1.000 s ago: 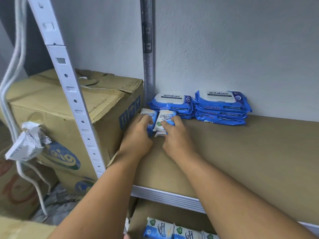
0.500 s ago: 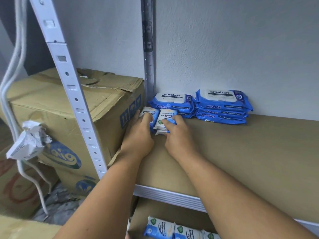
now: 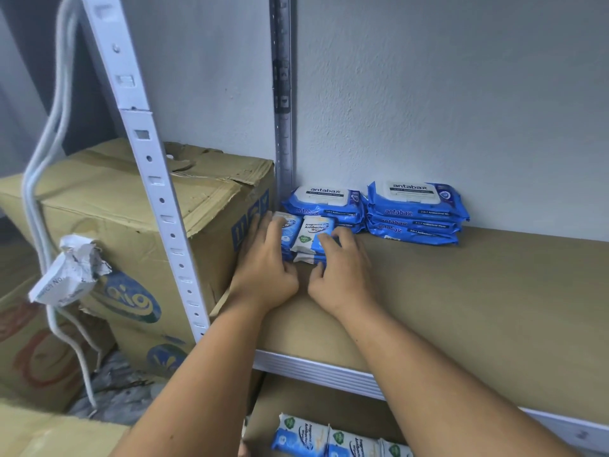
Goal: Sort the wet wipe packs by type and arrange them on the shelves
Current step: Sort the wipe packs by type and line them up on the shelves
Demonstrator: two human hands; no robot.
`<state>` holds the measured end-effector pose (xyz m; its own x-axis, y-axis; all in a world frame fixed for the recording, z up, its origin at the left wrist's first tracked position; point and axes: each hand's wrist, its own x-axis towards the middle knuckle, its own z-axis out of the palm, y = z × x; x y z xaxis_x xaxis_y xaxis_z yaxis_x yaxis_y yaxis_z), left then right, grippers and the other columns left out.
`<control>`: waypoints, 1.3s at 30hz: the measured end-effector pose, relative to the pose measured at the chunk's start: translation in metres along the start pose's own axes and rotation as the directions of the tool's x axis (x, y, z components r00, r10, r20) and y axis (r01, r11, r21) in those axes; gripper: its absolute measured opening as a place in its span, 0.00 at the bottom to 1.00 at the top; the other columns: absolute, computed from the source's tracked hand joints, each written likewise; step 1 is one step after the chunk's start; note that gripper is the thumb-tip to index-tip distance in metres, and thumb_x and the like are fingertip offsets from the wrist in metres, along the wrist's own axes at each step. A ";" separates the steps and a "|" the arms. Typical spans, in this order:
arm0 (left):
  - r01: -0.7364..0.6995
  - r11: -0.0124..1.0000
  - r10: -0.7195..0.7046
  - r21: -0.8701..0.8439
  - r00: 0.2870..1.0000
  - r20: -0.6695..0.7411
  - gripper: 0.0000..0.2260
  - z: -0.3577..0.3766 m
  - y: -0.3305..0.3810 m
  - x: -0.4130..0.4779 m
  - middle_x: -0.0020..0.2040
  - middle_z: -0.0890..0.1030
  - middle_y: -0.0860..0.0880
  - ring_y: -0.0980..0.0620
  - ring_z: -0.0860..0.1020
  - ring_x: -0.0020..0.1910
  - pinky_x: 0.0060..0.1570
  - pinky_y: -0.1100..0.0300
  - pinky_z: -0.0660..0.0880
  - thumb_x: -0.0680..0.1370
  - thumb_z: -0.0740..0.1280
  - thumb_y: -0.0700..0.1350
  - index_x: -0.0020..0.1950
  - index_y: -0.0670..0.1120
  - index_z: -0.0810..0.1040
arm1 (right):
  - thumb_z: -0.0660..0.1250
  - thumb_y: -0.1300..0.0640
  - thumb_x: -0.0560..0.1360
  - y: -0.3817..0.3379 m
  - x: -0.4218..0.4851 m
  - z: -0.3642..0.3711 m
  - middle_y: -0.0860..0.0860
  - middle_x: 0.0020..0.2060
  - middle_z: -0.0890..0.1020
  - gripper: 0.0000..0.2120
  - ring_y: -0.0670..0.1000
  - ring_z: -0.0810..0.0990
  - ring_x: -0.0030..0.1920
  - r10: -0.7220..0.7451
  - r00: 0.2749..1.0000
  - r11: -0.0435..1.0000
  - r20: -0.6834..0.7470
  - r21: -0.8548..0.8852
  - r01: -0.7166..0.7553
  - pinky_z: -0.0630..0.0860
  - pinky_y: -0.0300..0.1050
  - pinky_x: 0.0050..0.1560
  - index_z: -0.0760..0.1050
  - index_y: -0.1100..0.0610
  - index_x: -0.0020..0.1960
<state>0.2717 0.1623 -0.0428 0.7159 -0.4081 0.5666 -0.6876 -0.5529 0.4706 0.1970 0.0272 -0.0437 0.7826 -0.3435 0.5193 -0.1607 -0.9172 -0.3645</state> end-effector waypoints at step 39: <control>0.816 0.520 -0.752 0.253 0.296 0.589 0.18 0.039 -0.072 -0.407 0.66 0.79 0.41 0.40 0.76 0.65 0.56 0.59 0.69 0.80 0.64 0.42 0.69 0.41 0.73 | 0.68 0.56 0.75 0.029 -0.409 0.108 0.54 0.52 0.85 0.10 0.54 0.82 0.49 0.582 0.248 0.551 0.774 -0.151 -0.821 0.79 0.47 0.52 0.78 0.55 0.56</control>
<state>0.0352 0.3396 -0.3337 0.8007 -0.1328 -0.5842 0.2573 -0.8044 0.5355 -0.0629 0.1624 -0.3500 0.5665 -0.4627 -0.6818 -0.8216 -0.2537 -0.5105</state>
